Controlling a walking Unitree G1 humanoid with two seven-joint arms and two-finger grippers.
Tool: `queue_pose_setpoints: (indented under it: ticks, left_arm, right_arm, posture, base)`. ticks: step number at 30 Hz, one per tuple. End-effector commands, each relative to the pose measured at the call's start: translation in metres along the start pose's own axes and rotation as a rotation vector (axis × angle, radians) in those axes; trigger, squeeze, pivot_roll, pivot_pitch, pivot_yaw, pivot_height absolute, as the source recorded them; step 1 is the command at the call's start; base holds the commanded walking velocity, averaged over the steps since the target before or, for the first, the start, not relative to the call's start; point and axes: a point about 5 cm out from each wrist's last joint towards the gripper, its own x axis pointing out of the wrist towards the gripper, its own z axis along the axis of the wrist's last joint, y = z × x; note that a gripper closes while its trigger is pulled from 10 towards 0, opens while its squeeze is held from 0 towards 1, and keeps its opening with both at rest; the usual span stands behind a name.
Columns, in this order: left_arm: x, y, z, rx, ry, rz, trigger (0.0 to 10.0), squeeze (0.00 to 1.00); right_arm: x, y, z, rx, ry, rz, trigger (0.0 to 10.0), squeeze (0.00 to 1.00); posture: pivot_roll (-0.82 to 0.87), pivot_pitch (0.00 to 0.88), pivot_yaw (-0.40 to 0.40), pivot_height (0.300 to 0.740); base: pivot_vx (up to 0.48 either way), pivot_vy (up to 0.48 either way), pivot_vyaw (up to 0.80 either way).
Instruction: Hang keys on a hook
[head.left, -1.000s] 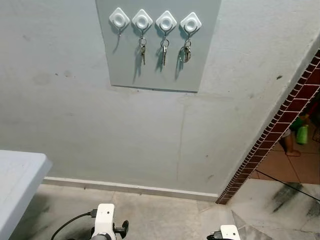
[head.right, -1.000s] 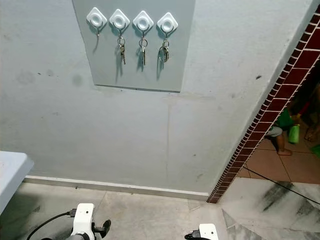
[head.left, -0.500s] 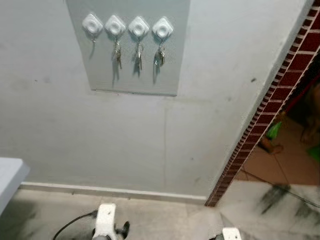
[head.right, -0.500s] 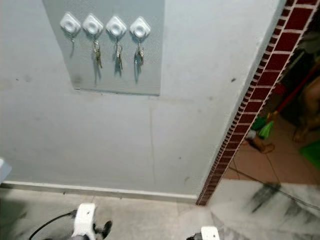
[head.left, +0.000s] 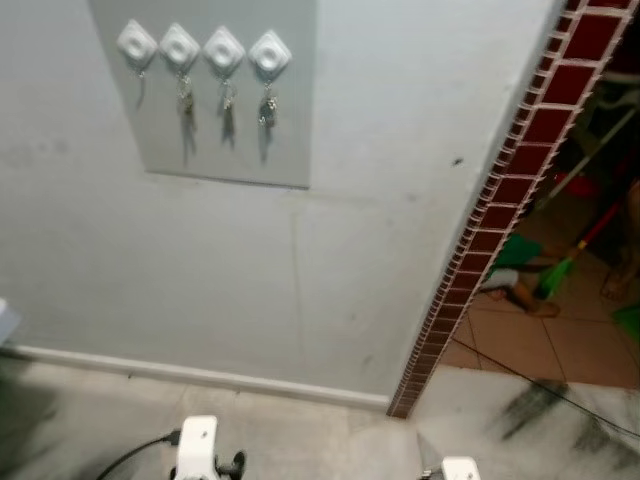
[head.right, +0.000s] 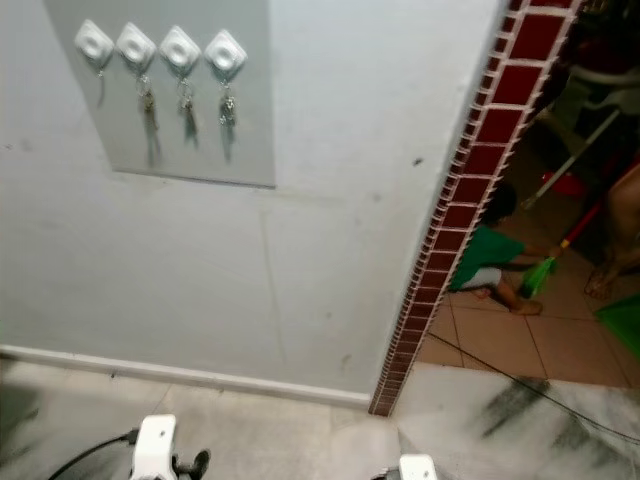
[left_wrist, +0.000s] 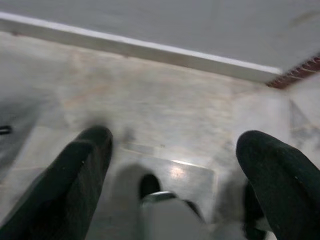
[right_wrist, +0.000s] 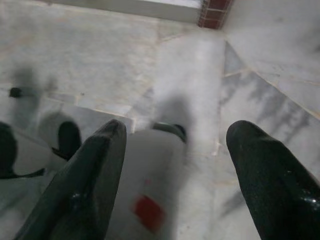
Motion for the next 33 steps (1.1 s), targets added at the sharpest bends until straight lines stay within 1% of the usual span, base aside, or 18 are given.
queue_pose_setpoints:
  ticks: [1, 11, 12, 16, 26, 33]
  left_arm:
    - [0.0, -0.0028, -0.0024, 0.005, 0.012, -0.003, 10.0, 0.0]
    - [0.0001, -0.0038, -0.0031, -0.033, 0.016, 0.0, 10.0, 0.0]
    - [0.0001, -0.0039, -0.0032, -0.033, 0.017, 0.0, 10.0, 0.0]
    - [0.0003, -0.0038, -0.0026, -0.03, 0.016, 0.004, 10.0, 0.0]
    - [0.0004, -0.0027, -0.002, -0.011, 0.018, 0.004, 10.0, 0.0]
    - [-0.0002, -0.0018, -0.0039, -0.012, 0.024, 0.007, 10.0, 0.0]
  right_arm:
    - [-0.0014, -0.0013, -0.0055, 0.013, 0.02, -0.006, 10.0, 0.0]
    - [-0.0012, -0.0022, -0.0046, 0.022, 0.019, -0.012, 10.0, 0.0]
    - [-0.0012, -0.0023, -0.0045, 0.023, 0.019, -0.012, 10.0, 0.0]
    - [-0.0011, -0.0024, -0.004, 0.024, 0.019, -0.013, 10.0, 0.0]
    - [-0.0005, -0.0024, -0.0028, 0.039, 0.019, -0.015, 10.0, 0.0]
    - [-0.0005, -0.0028, -0.0037, 0.057, 0.029, -0.02, 10.0, 0.0]
  posture:
    - [-0.06, 0.0, -0.001, 0.732]
    - [-0.07, 0.0, -0.004, 0.732]
    - [-0.07, 0.0, -0.004, 0.732]
    - [-0.07, 0.0, -0.005, 0.732]
    - [-0.07, 0.008, 0.0, 0.732]
    - [-0.07, 0.012, 0.0, 0.732]
  base:
    - [0.0, 0.0, 0.0]
    - [0.0, 0.0, 0.0]
    - [0.0, 0.48, 0.0]
    - [0.0, 0.439, 0.0]
    - [0.0, 0.0, 0.0]
    - [0.0, 0.0, 0.0]
